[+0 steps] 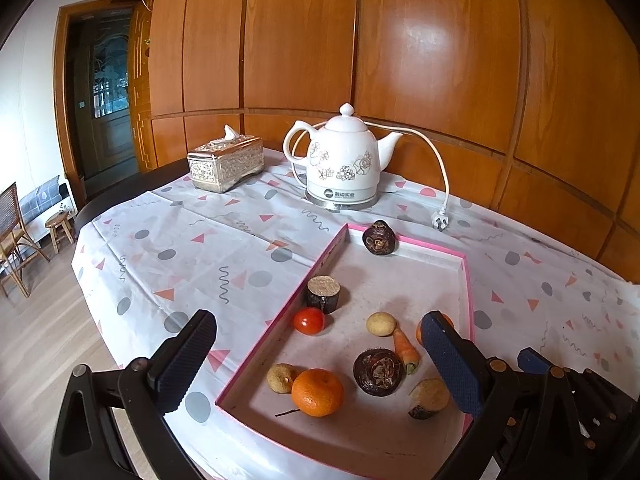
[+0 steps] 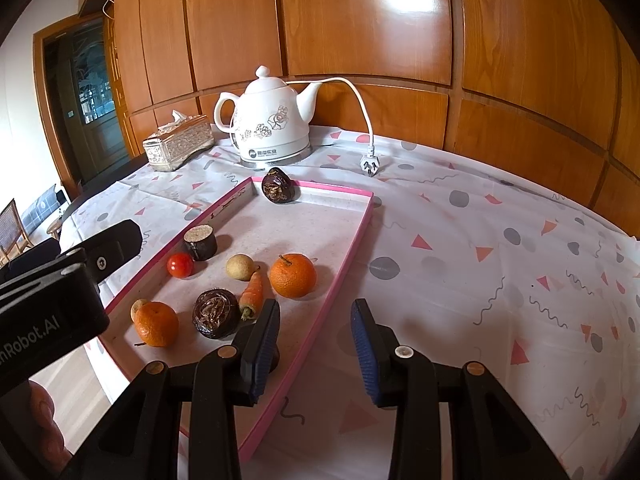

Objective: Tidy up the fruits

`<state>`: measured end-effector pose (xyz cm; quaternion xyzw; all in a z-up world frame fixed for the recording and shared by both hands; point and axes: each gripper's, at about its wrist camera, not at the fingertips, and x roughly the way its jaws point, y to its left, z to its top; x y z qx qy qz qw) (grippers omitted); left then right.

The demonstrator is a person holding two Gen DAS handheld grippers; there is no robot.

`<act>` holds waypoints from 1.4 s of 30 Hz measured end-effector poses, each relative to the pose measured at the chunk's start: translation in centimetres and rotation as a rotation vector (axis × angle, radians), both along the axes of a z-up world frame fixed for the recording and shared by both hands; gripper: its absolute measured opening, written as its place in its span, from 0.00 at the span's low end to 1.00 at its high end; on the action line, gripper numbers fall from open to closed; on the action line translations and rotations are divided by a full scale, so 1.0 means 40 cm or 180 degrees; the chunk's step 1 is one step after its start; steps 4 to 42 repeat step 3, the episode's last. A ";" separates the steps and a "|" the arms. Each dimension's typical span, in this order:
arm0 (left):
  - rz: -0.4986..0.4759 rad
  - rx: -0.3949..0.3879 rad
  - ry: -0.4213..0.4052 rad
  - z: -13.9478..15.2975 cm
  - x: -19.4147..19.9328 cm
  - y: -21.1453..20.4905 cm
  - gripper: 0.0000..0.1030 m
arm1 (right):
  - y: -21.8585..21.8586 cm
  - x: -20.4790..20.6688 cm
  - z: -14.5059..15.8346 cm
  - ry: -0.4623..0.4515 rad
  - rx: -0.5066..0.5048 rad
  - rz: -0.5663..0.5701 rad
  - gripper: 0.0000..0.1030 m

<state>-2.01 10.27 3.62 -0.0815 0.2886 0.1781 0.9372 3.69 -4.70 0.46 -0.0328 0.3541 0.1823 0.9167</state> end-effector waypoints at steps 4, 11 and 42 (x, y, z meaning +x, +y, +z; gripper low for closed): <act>-0.0018 -0.0024 0.0011 0.000 0.002 0.001 0.99 | -0.003 0.000 0.001 -0.0004 0.0006 -0.0011 0.36; -0.0018 -0.0024 0.0011 0.000 0.002 0.001 0.99 | -0.003 0.000 0.001 -0.0004 0.0006 -0.0011 0.36; -0.0018 -0.0024 0.0011 0.000 0.002 0.001 0.99 | -0.003 0.000 0.001 -0.0004 0.0006 -0.0011 0.36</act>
